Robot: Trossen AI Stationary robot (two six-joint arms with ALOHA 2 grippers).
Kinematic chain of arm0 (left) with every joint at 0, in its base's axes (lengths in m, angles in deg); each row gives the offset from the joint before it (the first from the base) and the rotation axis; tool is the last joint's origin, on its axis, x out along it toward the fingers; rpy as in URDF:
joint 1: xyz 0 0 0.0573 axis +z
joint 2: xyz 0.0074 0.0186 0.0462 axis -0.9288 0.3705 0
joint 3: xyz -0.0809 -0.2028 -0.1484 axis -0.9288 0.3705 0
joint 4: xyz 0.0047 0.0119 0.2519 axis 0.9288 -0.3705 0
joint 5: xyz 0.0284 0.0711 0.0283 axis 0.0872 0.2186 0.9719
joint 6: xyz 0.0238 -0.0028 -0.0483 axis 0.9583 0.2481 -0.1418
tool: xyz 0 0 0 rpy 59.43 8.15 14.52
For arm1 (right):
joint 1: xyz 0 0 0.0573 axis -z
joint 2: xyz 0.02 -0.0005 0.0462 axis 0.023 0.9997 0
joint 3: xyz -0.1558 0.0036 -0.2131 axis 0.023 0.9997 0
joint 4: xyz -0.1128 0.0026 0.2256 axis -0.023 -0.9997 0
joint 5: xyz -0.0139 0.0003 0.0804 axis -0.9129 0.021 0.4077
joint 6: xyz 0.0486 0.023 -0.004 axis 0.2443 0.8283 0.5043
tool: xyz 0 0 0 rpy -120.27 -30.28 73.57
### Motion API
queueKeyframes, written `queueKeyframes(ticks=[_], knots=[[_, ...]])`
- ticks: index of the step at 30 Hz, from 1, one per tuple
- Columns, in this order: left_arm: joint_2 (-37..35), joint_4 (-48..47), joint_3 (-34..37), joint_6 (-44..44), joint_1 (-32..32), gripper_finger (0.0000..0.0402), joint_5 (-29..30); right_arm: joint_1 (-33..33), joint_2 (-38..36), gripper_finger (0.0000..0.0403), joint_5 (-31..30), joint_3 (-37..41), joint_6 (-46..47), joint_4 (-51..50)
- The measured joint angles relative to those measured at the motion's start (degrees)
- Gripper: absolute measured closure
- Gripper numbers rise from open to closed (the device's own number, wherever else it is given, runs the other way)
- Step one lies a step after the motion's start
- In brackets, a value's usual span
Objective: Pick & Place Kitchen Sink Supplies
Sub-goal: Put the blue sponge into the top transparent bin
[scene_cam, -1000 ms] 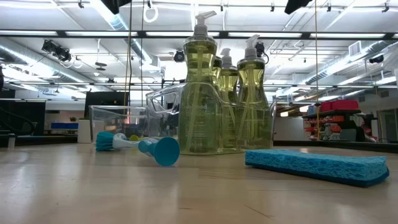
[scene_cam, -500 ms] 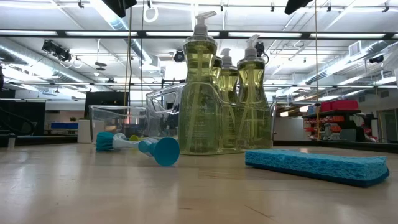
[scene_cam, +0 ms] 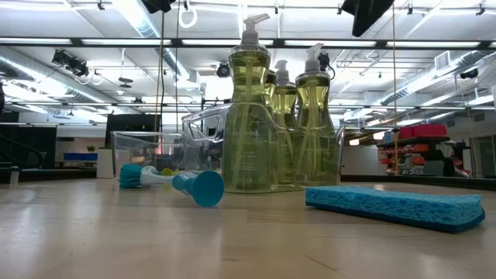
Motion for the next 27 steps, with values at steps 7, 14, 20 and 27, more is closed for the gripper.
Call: queueKeyframes(ticks=[7, 14, 20, 27], knots=[[0.0, -0.32, 0.0, -2.9, -0.02, 0.0323, -0.09, -0.12, 1.28, 0.0188, 2.23, 0.0, 0.57, 0.01], [0.0, -0.27, 0.0, -2.79, -0.01, 0.0323, -0.63, -2.96, 1.26, 0.0188, 4.07, 0.0, -8.71, 1.6], [0.0, -0.23, 0.0, -2.74, 0.0, 0.0323, -0.61, -3.51, 1.58, 0.0188, 4.21, 0.0, -12.29, 7.26], [0.02, -0.09, 0.0, -2.74, 0.0, 0.0323, -0.61, -3.23, 6.56, 0.0188, 5.27, 0.0, -19.12, 8.84]])
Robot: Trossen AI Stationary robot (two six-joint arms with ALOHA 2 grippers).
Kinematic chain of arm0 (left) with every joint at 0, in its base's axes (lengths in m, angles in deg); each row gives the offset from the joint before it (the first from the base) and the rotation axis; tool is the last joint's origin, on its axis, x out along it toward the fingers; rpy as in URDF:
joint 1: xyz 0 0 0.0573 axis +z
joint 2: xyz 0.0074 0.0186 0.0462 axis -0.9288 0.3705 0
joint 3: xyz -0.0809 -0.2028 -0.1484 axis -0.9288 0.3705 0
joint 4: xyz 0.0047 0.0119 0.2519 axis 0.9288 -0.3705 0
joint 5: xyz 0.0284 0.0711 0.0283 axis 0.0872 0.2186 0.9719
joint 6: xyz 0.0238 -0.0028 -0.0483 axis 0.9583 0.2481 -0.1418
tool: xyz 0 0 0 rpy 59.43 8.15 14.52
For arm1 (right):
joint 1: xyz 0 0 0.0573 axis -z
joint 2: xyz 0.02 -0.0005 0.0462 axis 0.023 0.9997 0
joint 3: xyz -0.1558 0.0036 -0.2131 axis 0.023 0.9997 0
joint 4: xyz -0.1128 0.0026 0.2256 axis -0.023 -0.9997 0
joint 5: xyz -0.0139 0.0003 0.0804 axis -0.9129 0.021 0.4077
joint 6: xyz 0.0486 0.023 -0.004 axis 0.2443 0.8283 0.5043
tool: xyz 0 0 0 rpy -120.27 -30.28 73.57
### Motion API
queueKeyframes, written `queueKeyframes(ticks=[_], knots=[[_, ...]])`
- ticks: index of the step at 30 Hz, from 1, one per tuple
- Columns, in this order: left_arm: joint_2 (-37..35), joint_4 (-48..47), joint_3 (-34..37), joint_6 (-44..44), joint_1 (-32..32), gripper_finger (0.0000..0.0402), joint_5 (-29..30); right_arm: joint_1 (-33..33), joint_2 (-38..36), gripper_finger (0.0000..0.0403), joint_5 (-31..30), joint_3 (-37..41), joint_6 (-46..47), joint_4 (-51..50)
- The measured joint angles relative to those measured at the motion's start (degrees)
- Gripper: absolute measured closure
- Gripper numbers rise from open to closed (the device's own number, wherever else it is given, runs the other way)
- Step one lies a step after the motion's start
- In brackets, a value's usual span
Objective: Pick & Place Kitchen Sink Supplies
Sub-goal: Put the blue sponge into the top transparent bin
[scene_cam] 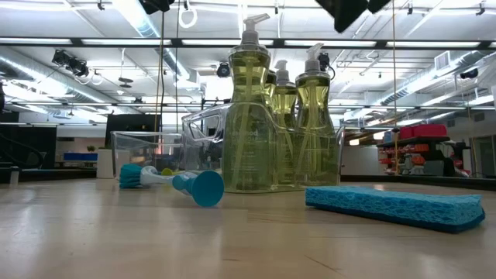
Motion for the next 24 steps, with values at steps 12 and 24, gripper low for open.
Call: queueKeyframes(ticks=[12, 24], knots=[[0.0, -0.03, 0.0, -0.04, 0.0, 0.0323, 0.02, -0.02, 7.9, 0.0188, 4.65, 0.02, -1.66, 4.21], [0.02, -0.01, 0.0, -0.07, 0.0, 0.0323, 0.02, -0.66, 11.63, 0.0188, 7.14, 0.07, -4.63, 8.44]])
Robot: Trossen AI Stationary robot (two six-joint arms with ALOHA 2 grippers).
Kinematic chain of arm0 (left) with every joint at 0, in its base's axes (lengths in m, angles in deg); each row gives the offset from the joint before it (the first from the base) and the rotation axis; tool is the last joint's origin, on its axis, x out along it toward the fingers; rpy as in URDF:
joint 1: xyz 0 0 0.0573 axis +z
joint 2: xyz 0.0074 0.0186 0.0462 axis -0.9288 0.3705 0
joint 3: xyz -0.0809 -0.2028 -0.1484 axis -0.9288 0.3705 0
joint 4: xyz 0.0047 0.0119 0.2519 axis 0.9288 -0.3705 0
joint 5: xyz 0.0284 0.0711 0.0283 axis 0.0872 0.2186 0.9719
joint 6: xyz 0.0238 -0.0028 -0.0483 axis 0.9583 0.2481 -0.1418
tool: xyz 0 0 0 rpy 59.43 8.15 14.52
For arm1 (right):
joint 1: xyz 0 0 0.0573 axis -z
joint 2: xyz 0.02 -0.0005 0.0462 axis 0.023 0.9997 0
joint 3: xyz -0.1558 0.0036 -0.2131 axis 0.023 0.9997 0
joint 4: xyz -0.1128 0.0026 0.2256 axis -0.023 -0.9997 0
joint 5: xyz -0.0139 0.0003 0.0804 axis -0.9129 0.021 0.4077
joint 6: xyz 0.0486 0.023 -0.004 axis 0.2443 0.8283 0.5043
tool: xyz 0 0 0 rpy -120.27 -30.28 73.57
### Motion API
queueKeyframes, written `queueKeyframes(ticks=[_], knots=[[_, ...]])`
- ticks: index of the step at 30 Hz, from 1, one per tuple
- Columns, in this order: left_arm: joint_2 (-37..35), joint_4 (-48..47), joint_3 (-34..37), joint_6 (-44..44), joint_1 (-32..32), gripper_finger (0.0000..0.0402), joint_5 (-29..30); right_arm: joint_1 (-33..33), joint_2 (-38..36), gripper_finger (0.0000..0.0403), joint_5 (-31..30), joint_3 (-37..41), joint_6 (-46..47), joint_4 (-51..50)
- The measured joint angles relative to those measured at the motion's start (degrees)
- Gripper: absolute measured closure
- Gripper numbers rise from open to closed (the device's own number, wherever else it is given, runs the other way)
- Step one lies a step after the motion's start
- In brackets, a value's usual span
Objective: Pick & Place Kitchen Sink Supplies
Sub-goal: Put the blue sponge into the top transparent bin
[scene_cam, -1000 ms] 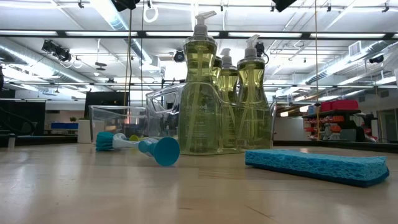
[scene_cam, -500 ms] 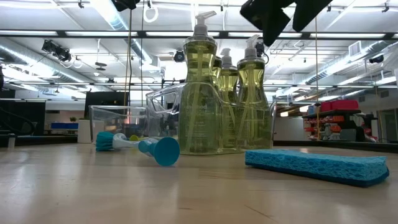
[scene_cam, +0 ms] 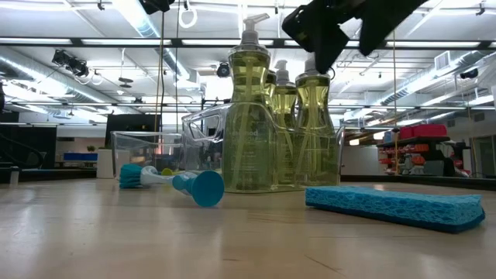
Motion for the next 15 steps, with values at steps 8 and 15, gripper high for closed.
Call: queueKeyframes(ticks=[8, 15], knots=[[0.03, -0.07, -0.04, 0.02, 0.0, 0.0323, 0.0, -1.55, 2.49, 0.0188, 0.3, 0.37, -2.33, 3.86], [0.02, -0.22, -0.06, -0.24, 0.0, 0.0323, 0.0, -1.53, 2.94, 0.0188, 0.27, 6.54, -1.72, 13.19]])
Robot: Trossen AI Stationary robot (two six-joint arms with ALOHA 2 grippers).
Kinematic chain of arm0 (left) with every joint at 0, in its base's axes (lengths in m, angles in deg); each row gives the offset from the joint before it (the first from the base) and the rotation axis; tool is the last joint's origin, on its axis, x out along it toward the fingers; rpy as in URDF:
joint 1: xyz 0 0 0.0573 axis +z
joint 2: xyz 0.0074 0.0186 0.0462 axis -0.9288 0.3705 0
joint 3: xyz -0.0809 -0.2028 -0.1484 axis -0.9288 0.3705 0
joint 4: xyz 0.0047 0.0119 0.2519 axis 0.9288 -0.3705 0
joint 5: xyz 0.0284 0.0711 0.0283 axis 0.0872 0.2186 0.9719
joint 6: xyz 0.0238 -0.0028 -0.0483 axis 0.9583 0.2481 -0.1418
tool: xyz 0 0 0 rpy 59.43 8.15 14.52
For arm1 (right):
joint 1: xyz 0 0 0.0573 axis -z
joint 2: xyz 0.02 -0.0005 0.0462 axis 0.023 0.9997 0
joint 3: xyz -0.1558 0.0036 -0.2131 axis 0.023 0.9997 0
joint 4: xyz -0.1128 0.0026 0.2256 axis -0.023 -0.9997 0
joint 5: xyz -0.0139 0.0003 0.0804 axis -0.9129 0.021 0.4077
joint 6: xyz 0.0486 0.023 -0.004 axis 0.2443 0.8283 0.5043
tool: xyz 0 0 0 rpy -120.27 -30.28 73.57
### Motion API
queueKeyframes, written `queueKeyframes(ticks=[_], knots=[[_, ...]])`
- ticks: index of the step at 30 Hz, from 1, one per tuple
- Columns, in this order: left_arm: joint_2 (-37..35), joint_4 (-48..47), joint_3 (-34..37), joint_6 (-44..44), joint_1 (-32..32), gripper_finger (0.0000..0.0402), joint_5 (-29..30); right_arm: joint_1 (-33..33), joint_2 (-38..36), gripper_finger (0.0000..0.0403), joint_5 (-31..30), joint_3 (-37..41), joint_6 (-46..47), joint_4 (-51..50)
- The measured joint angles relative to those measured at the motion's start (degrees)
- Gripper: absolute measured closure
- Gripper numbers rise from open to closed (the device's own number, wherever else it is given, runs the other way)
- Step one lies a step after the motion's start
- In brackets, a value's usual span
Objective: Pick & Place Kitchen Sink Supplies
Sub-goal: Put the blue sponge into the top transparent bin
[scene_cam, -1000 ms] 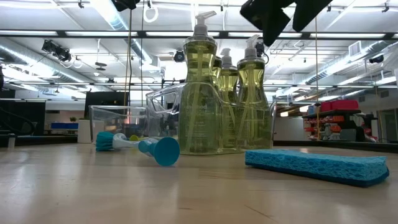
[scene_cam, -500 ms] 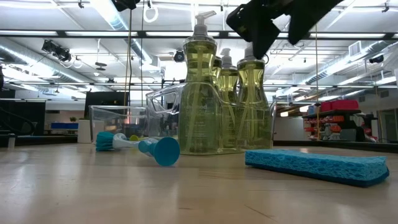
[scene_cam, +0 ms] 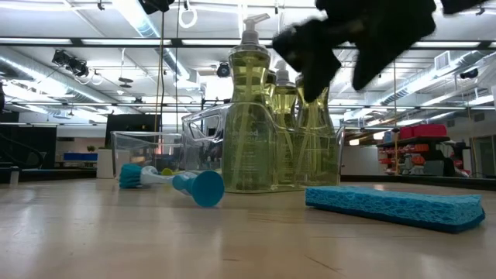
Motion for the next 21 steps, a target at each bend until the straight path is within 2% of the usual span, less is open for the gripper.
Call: queueKeyframes(ticks=[11, 21], knots=[[-0.02, -0.02, 0.0, -1.29, 0.0, 0.0323, 0.0, 0.07, -0.02, 0.0188, 0.45, 9.46, 0.48, 6.64], [-0.02, 0.0, 0.0, -1.29, 0.0, 0.0323, 0.0, 1.71, -0.07, 0.0188, -1.54, 12.39, 1.51, 11.2]])
